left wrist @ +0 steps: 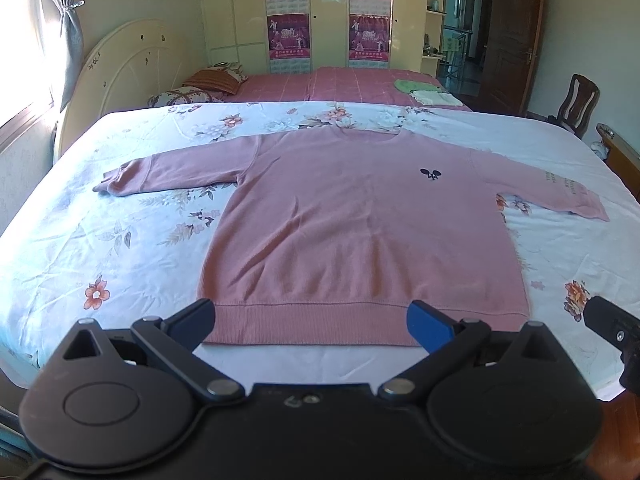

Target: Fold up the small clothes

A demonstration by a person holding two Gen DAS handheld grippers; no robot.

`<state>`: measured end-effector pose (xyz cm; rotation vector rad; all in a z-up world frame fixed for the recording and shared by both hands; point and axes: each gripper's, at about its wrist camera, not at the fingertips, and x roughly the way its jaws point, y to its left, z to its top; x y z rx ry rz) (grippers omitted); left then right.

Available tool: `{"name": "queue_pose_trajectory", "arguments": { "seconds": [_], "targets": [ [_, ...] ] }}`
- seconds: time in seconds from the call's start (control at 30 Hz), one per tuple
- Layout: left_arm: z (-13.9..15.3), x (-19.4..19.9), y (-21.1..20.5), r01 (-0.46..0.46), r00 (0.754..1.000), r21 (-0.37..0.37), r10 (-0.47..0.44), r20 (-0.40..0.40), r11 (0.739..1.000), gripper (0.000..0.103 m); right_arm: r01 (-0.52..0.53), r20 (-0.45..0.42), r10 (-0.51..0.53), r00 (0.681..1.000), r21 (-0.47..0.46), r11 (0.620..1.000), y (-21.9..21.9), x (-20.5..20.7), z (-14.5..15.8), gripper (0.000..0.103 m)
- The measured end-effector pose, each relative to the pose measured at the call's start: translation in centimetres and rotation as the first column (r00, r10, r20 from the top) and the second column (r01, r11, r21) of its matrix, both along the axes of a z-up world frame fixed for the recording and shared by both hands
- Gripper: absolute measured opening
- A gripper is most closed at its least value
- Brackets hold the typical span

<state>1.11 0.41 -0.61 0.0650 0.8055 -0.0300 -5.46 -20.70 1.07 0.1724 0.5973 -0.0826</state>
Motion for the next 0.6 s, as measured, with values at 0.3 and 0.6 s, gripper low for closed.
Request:
{"name": "queue_pose_trajectory", "arguments": {
  "seconds": [0.3,0.6],
  "targets": [
    [-0.2,0.9,0.2,-0.005,1.0,-0.001,0.004,-0.006,1.0,0.103,0.002,-0.007,-0.002,1.0,0.001,1.0,-0.1,1.0,-0.3,0.103],
    [-0.8,2.6,0.5,-0.012,1.0,0.001,0.012,-0.026,1.0,0.102,0.012,-0.025,-0.012,1.0,0.001,1.0,-0.3,2.3,-0.9,0.103]
  ]
}}
